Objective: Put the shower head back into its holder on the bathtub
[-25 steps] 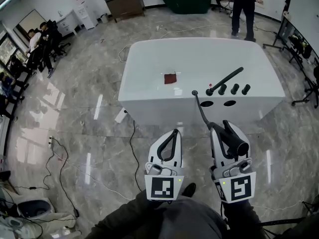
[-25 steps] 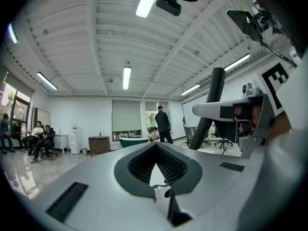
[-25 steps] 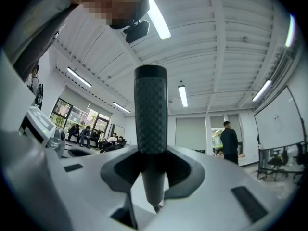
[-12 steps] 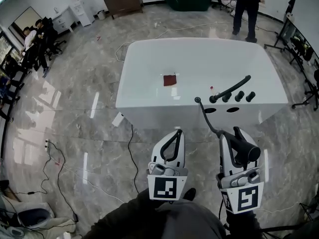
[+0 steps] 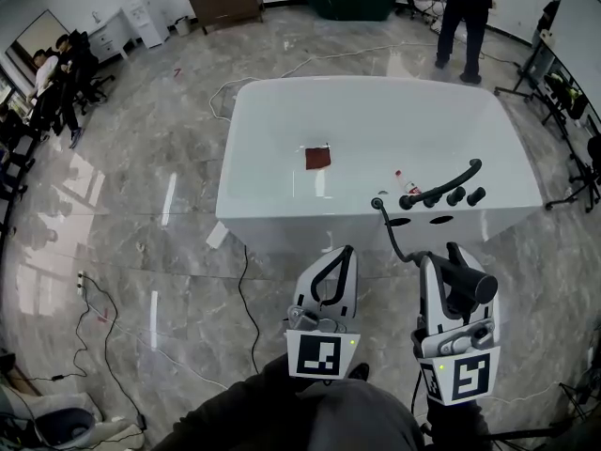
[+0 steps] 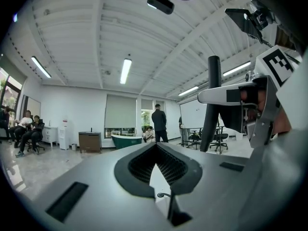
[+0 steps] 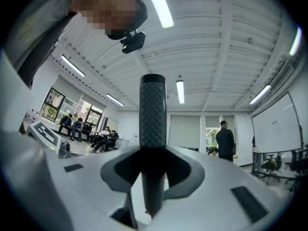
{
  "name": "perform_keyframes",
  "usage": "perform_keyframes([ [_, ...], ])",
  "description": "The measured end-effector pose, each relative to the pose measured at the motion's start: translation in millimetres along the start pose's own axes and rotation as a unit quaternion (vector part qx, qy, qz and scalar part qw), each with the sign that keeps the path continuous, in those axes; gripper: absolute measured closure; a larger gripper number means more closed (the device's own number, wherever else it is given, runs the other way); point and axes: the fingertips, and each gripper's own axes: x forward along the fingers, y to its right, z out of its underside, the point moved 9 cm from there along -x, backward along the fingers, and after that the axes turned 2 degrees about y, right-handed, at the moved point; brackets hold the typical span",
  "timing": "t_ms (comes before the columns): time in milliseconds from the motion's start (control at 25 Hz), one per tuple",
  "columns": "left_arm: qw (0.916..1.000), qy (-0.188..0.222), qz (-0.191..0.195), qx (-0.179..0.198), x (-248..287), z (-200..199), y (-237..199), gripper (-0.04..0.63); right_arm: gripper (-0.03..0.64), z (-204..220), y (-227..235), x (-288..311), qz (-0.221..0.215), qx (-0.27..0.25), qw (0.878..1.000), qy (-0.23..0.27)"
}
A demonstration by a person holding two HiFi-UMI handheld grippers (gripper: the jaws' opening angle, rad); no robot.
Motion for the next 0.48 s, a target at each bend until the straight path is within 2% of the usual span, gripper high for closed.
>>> perform_keyframes([
  [480, 0.9991, 0.003, 0.04, -0.016, 18.2, 7.6, -29.1, 0.592, 0.491, -1.2, -7.8, 29.2, 0.034, -0.001, 0.999, -0.012],
])
